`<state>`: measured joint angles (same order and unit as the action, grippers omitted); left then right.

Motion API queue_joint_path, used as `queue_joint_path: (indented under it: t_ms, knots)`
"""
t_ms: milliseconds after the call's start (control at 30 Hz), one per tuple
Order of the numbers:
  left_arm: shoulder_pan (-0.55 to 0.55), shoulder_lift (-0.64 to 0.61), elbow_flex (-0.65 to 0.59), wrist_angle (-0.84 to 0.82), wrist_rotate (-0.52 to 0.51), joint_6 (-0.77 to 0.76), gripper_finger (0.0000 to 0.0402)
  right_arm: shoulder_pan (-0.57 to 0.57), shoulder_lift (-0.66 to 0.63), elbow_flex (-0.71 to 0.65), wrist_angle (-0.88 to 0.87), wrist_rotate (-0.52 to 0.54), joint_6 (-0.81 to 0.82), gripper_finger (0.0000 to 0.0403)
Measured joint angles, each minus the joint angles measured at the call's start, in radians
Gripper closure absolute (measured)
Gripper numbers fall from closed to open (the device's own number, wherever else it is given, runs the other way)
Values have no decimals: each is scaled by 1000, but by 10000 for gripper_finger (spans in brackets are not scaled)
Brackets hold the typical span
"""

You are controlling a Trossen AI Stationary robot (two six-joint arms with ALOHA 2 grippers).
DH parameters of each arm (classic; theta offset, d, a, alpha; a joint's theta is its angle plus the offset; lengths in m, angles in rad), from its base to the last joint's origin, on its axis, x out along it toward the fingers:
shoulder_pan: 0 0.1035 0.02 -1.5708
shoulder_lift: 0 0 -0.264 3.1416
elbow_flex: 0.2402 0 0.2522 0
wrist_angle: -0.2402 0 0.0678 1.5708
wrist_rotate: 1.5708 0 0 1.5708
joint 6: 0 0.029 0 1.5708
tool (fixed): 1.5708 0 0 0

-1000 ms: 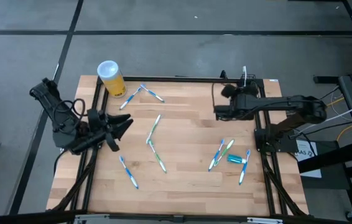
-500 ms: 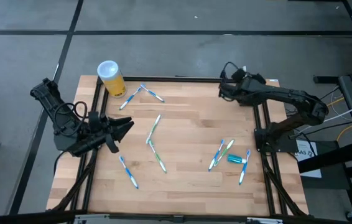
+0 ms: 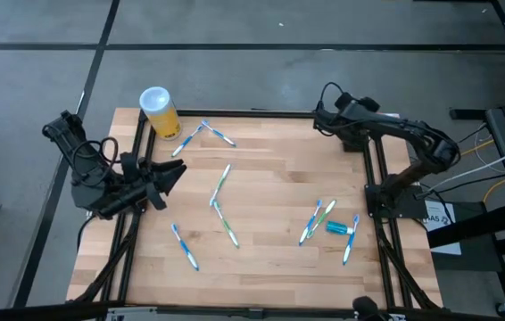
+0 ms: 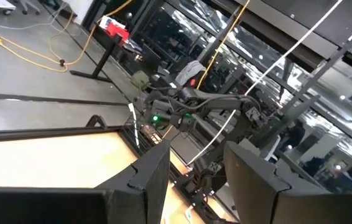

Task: Pick & Place toothbrushing station
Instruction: Put the blue mouthwash into the mesh organizer

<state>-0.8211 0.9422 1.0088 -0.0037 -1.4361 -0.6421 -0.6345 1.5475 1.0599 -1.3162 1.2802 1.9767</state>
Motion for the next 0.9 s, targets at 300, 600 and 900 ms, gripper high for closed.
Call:
queue_joint_path:
  t_ms: [300, 600, 900]
  knots:
    - [0, -25, 0, -55, -21, -3, 255, -27, 128, 0, -14, 71, 2, 310]
    - [0, -61, 0, -129, -22, -55, 255, -41, 165, -6, -97, 93, 119, 310]
    - [0, -95, 0, -198, -21, -84, 255, -57, 161, -77, -70, 74, 136, 310]
